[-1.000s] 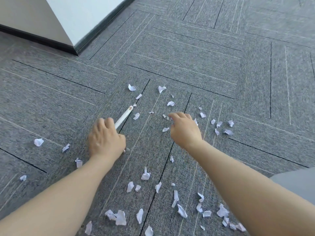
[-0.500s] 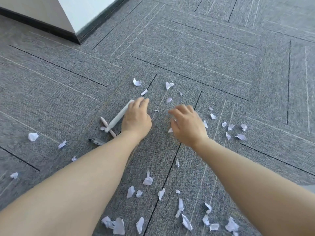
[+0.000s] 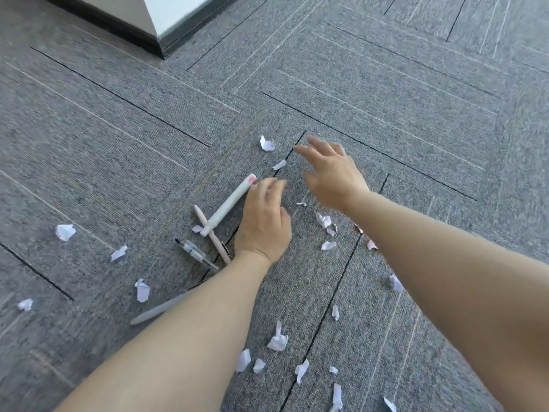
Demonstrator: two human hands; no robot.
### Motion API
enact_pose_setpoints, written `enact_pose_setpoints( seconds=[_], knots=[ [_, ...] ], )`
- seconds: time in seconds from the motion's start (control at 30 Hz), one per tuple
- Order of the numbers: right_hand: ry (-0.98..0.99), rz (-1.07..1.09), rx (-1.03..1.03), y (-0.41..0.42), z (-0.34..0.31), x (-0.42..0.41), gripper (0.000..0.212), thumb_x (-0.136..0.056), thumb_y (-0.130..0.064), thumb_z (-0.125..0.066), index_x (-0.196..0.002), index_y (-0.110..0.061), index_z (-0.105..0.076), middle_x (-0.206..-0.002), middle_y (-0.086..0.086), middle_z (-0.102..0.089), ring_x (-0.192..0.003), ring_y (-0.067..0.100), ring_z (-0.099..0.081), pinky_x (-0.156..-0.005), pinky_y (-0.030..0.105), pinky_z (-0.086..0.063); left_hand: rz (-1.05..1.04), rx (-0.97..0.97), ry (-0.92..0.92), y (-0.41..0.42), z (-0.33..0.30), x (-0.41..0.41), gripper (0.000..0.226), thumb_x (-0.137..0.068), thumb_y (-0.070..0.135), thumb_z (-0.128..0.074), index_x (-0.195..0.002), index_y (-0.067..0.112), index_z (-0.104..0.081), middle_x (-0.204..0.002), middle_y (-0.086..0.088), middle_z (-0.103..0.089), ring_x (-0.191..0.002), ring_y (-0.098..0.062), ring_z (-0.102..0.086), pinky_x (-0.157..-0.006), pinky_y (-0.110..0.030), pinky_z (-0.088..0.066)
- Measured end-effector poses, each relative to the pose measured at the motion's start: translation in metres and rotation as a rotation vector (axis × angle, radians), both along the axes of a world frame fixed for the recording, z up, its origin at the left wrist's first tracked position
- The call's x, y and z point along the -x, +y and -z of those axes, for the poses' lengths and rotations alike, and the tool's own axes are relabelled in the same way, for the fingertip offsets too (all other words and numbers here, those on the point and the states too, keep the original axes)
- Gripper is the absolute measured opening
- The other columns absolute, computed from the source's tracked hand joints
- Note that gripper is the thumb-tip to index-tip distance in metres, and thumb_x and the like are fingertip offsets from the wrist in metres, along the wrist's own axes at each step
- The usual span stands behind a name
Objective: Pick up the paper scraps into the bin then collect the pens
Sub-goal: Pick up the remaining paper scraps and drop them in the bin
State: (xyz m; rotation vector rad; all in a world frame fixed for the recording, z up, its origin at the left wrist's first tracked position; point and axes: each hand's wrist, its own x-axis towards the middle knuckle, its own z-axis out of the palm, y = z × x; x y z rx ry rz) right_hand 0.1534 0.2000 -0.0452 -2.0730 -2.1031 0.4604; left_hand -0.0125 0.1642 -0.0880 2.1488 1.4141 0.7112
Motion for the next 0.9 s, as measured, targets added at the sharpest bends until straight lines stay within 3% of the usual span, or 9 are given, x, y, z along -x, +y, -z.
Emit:
enact_pose_setpoints(
  seconds=[0.07,0.2,0.33,0.43,0.5,0.6,0.7,0.8,0.9],
  knots=[
    [-0.04,-0.101,0.085,0.031,0.0,0.016,0.055,-0.099,-0.025,-0.038,-0.15,-0.039,-0.024,-0.163,-0.009,-0.008,-0.15,0.02,-0.003,-0.117,0.049,-0.012,-0.035,0.007,0.062,0.001,0.0,0.0,0.049,-0.084,0.013,-0.033,-0.131,0.005,-0.044,-0.134,-0.012,-0.044,-0.127,-0.026,-0.037,-0.109,-0.042,-0.032],
    [-0.153,-0.314,0.148,0.079,0.001,0.044,0.065,-0.098,-0.01,-0.038,-0.154,-0.034,-0.016,-0.163,-0.012,-0.001,-0.15,0.016,0.004,-0.119,0.043,-0.004,-0.061,0.033,0.143,0.003,-0.006,0.001,0.055,-0.079,0.022,-0.025,-0.129,0.007,-0.044,-0.136,-0.012,-0.044,-0.13,-0.026,-0.036,-0.11,-0.043,-0.03],
    [-0.161,-0.359,0.123,0.075,-0.005,0.04,0.061,-0.093,0.0,-0.041,-0.148,-0.025,-0.036,-0.158,-0.013,-0.026,-0.144,0.011,-0.026,-0.115,0.035,-0.028,-0.045,0.085,0.165,0.003,-0.008,0.001,0.057,-0.083,0.022,-0.025,-0.137,0.009,-0.036,-0.147,-0.01,-0.034,-0.139,-0.023,-0.025,-0.115,-0.041,-0.023],
    [-0.114,-0.448,-0.045,0.031,-0.008,0.009,0.043,-0.089,-0.002,-0.04,-0.12,-0.017,-0.066,-0.13,0.0,-0.062,-0.117,0.02,-0.06,-0.09,0.039,-0.055,-0.032,0.082,0.174,0.004,-0.008,0.001,0.063,-0.083,0.026,-0.017,-0.142,0.009,-0.03,-0.151,-0.009,-0.028,-0.141,-0.021,-0.02,-0.116,-0.041,-0.022],
    [-0.016,-0.399,-0.185,0.005,-0.007,-0.012,0.04,-0.087,-0.007,-0.034,-0.099,-0.015,-0.071,-0.106,0.003,-0.069,-0.1,0.024,-0.063,-0.072,0.042,-0.059,-0.017,0.083,0.176,0.004,-0.008,0.001,0.063,-0.084,0.026,-0.016,-0.143,0.009,-0.028,-0.152,-0.008,-0.025,-0.142,-0.02,-0.017,-0.116,-0.04,-0.021],
    [0.04,-0.011,-0.14,0.018,0.0,-0.025,0.037,-0.095,-0.019,-0.039,-0.124,-0.026,-0.061,-0.14,0.001,-0.052,-0.132,0.026,-0.039,-0.1,0.055,-0.045,-0.011,0.089,0.184,0.005,-0.006,0.0,0.063,-0.085,0.025,-0.017,-0.146,0.01,-0.023,-0.155,-0.007,-0.02,-0.144,-0.019,-0.013,-0.118,-0.038,-0.016],
    [0.081,0.06,0.076,0.038,0.006,-0.02,0.043,-0.1,-0.034,-0.038,-0.143,-0.035,-0.041,-0.16,-0.006,-0.022,-0.149,0.024,-0.008,-0.118,0.052,-0.014,-0.012,0.107,0.18,0.005,-0.005,0.0,0.063,-0.087,0.023,-0.021,-0.148,0.012,-0.016,-0.158,-0.007,-0.013,-0.145,-0.018,-0.007,-0.119,-0.036,-0.011],
    [0.097,-0.008,0.061,0.016,0.01,-0.016,0.043,-0.1,-0.026,-0.038,-0.143,-0.026,-0.045,-0.158,-0.007,-0.028,-0.148,0.019,-0.014,-0.119,0.044,-0.014,0.006,0.082,0.225,0.007,-0.003,0.0,0.064,-0.087,0.024,-0.024,-0.149,0.011,-0.012,-0.158,-0.01,-0.01,-0.146,-0.019,-0.004,-0.119,-0.037,-0.009],
    [0.08,-0.068,0.007,-0.034,0.013,-0.016,0.042,-0.097,-0.017,-0.042,-0.137,-0.016,-0.052,-0.15,-0.003,-0.043,-0.142,0.018,-0.032,-0.117,0.043,-0.028,0.038,0.065,0.279,0.009,0.0,0.001,0.064,-0.089,0.025,-0.028,-0.15,0.013,-0.011,-0.158,-0.01,-0.009,-0.146,-0.02,-0.004,-0.119,-0.037,-0.006]
  ],
)
